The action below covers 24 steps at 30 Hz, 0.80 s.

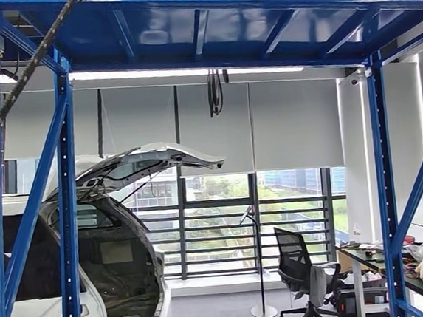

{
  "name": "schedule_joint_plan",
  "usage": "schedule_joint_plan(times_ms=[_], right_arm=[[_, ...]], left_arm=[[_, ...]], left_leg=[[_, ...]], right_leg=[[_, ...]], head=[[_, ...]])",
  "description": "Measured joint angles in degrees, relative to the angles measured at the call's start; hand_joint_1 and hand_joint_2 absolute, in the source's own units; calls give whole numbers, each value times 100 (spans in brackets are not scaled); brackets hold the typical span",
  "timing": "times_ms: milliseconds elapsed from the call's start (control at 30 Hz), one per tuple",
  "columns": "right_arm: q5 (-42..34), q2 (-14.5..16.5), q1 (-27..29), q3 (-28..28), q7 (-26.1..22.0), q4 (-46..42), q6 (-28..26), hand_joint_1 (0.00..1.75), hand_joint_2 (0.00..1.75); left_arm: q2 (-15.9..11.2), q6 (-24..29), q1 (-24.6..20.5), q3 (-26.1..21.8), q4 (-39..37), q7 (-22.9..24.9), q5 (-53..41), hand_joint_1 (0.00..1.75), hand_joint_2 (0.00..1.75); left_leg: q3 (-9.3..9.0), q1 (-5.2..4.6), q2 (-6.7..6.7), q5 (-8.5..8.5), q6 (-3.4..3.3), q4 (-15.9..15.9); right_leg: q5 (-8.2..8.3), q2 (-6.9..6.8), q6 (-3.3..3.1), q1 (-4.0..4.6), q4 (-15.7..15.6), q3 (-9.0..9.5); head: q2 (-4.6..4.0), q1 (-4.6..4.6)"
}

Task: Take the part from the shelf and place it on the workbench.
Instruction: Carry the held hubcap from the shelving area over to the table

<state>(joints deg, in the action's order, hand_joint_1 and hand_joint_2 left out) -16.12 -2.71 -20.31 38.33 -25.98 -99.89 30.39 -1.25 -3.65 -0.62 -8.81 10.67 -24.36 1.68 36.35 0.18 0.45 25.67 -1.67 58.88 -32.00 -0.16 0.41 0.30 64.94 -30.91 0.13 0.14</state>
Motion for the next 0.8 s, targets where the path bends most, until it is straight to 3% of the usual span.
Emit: schedule_joint_plan(times_ms=[67,100,167,200,233,300,333,367,400,433,500,567,633,700,733,800], right_arm=[[-22,8,-6,-13,-12,-42,11,175,175],[-30,12,-6,-20,-20,-57,17,175,175],[-38,15,7,-30,-31,-64,24,175,175],[-40,18,14,-32,-34,-65,24,175,175],[-41,20,20,-32,-37,-65,26,175,175],[-42,24,39,-33,-40,-65,30,175,175],[-43,24,52,-34,-41,-62,31,175,175],[-43,24,64,-34,-43,-60,32,175,175],[-44,24,71,-34,-45,-58,32,175,175],[-44,24,77,-34,-50,-57,32,175,175],[-45,24,90,-40,-66,-61,32,175,175],[-48,24,118,-63,-99,-65,45,175,175],[-49,22,153,-96,-131,-66,67,175,175],[-48,20,175,-129,-157,-65,80,175,175],[-48,19,185,-144,-176,-65,86,175,175],[-43,15,226,-171,-230,-64,117,175,175]], left_arm=[[0,1,7,0,0,2,-7,0,175],[0,1,11,0,0,3,-9,0,175],[-5,1,18,0,-2,7,-12,0,175],[-9,1,24,0,-3,8,-12,0,175],[-13,0,30,1,-4,9,-16,0,175],[-15,-4,34,7,-4,5,-37,0,175],[-15,-7,33,11,-4,1,-49,0,175],[-15,-8,32,14,-4,-4,-59,0,175],[-16,-8,33,17,-4,-8,-63,0,175],[-17,-9,33,18,-4,-9,-67,0,175],[-21,-9,25,20,-4,-10,-71,0,175],[-22,-6,15,20,-4,-11,-79,0,175],[-22,2,20,20,-4,-10,-92,0,175],[-22,13,31,20,-4,-7,-100,0,175],[-26,22,34,20,-4,-5,-101,0,175],[-33,40,29,20,-4,10,-101,0,175]], left_leg=[[64,-4,-2,-111,51,-6],[90,4,0,-171,87,-18],[145,29,-6,-206,150,-29],[183,34,-11,-90,172,36],[240,36,-18,132,189,208],[381,43,-20,709,222,851],[432,47,-20,889,239,1207],[434,49,-19,930,255,1459],[370,54,-19,843,267,1549],[219,60,-19,682,275,1440],[-282,72,-20,454,280,775],[-699,65,-25,508,246,107],[-792,50,-31,578,198,-123],[-773,67,-26,544,152,-177],[-767,79,-21,524,122,-203],[-748,81,-11,495,75,-214]], right_leg=[[-46,7,-63,48,-724,468],[-68,11,-81,72,-901,552],[18,-1,-135,80,-989,507],[81,-15,-174,75,-1011,463],[149,-31,-213,64,-1027,407],[259,-48,-256,64,-1011,262],[312,-53,-262,67,-993,181],[362,-58,-259,67,-967,91],[406,-60,-252,64,-933,-6],[442,-60,-239,59,-889,-104],[484,-53,-205,58,-780,-289],[530,-54,-152,68,-689,-419],[596,-55,-88,68,-662,-484],[530,-31,-18,56,-585,-548],[404,-17,18,47,-422,-618],[28,-7,73,13,243,-866]], head=[[1,1],[1,1],[1,0],[1,1],[0,1],[0,1],[0,1],[0,0],[0,1],[0,1],[0,1],[0,0],[0,0],[0,0],[0,-1],[0,-1]])
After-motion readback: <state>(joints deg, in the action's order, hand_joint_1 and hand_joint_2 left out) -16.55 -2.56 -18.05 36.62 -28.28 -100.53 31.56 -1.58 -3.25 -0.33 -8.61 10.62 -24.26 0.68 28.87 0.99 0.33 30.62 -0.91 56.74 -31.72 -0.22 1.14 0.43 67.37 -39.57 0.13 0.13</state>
